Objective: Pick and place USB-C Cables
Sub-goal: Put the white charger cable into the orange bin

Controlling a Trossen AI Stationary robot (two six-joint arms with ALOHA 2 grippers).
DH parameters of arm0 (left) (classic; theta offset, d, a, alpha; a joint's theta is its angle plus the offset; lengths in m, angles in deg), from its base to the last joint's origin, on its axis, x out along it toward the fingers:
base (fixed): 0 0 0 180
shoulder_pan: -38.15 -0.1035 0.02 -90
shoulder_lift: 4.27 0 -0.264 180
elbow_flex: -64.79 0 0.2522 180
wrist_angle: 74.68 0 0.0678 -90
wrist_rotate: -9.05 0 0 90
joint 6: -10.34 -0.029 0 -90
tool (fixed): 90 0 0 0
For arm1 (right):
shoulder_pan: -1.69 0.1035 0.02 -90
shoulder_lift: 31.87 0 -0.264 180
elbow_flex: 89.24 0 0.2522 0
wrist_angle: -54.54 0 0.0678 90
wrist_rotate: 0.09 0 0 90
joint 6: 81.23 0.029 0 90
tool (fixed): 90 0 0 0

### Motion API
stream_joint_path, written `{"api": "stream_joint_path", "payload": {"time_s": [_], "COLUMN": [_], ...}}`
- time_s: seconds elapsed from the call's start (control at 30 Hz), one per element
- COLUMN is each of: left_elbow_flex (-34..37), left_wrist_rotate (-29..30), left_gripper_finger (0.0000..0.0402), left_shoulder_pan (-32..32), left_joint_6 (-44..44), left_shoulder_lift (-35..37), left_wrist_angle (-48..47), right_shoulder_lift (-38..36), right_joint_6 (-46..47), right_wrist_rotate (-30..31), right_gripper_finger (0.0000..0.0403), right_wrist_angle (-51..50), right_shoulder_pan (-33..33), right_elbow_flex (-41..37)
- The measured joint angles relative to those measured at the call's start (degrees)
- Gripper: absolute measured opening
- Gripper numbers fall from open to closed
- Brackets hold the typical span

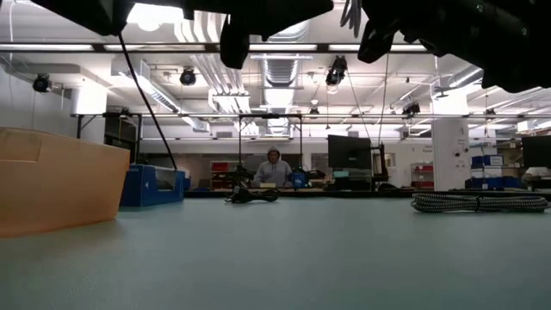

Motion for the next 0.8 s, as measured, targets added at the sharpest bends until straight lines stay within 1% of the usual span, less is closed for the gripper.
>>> {"api": "stream_joint_path", "payload": {"time_s": [0.1, 0.23, 0.33, 0.53, 0.6, 0.7, 0.8], "left_elbow_flex": [-0.12, -0.12, 0.01, -0.03, -0.28, -0.42, -0.49], "left_wrist_rotate": [-2.36, -2.75, -2.75, -2.9, -3.91, -5.91, -6.5], "left_gripper_finger": [0.0082, 0.0088, 0.0108, 0.0168, 0.0184, 0.0196, 0.0198], "left_shoulder_pan": [0.02, -0.09, -0.36, -1.61, -1.94, -2.06, -2.06], "left_joint_6": [-1.77, -2.16, -2.16, -1.75, -1.75, -2.91, -3.21], "left_shoulder_lift": [0.14, 0.48, 0.48, 0.48, 0.44, 0.08, -0.02], "left_wrist_angle": [0.07, 0.12, -0.11, -0.12, -0.12, -0.08, 0.08], "right_shoulder_lift": [0.0, 0.0, 0.0, 0.02, 0.02, 0.02, 0.02], "right_joint_6": [0.16, -0.08, -0.15, -0.39, -0.92, -0.98, -1.21], "right_wrist_rotate": [-0.01, 0.0, 0.0, 0.0, 0.02, 0.04, 0.04], "right_gripper_finger": [0.0034, 0.0034, 0.0034, 0.0034, 0.0034, 0.0034, 0.0034], "right_wrist_angle": [0.0, -0.37, -0.35, -0.37, -0.44, -0.65, -0.79], "right_shoulder_pan": [0.0, 0.0, 0.0, 0.0, 0.0, 0.0, 0.0], "right_elbow_flex": [0.0, 0.04, 0.04, 0.04, 0.04, 0.04, 0.07]}}
